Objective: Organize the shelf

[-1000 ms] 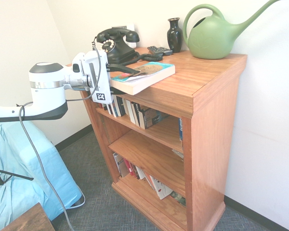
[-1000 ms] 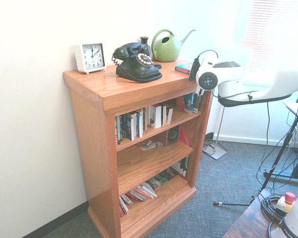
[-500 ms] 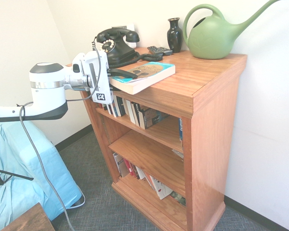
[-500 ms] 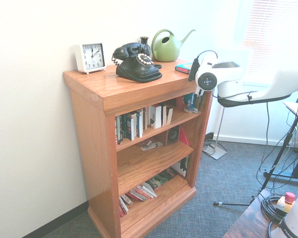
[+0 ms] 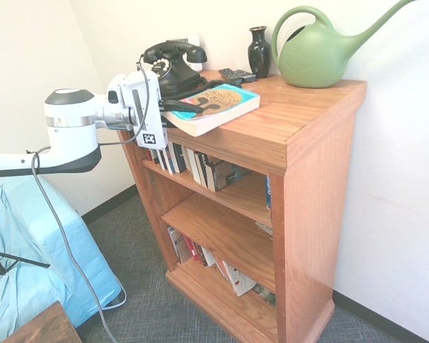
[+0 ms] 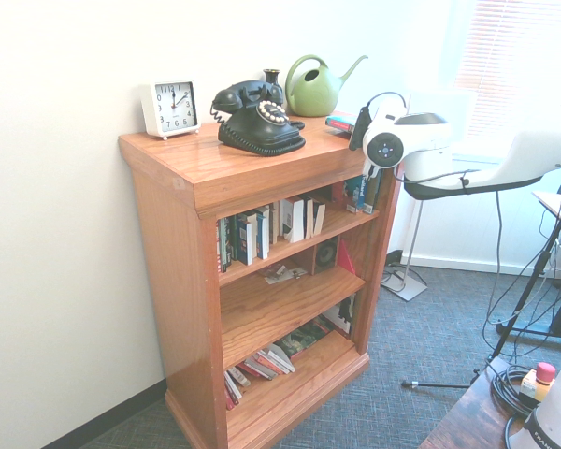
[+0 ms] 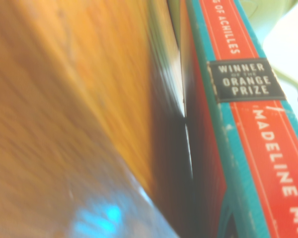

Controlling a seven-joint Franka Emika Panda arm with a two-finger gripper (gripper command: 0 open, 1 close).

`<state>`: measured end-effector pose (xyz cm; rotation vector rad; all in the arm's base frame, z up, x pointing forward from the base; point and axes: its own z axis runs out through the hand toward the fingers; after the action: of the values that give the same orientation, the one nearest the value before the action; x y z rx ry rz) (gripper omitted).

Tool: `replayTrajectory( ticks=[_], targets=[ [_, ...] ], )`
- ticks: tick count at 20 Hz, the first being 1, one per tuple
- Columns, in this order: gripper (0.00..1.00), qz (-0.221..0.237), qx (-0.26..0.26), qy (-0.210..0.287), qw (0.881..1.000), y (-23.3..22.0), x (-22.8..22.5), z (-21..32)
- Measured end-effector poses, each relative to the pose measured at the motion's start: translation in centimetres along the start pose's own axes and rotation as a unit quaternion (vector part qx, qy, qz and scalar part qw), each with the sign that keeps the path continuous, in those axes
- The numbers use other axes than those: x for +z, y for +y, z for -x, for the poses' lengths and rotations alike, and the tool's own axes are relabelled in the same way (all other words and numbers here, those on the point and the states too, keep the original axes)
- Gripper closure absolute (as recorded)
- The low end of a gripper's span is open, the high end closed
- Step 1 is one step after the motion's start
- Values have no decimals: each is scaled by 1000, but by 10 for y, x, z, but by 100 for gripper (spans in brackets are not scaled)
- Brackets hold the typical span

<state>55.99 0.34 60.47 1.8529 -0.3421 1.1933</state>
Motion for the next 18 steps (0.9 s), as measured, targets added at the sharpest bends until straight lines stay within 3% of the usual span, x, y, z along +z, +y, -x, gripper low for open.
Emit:
replayTrajectory(
  ticks=[10, 18],
  targets=[
    [100, 40, 56, -37, 997, 45, -18, -8],
    [100, 39, 98, -76, 992, 95, -43, 31]
  ],
)
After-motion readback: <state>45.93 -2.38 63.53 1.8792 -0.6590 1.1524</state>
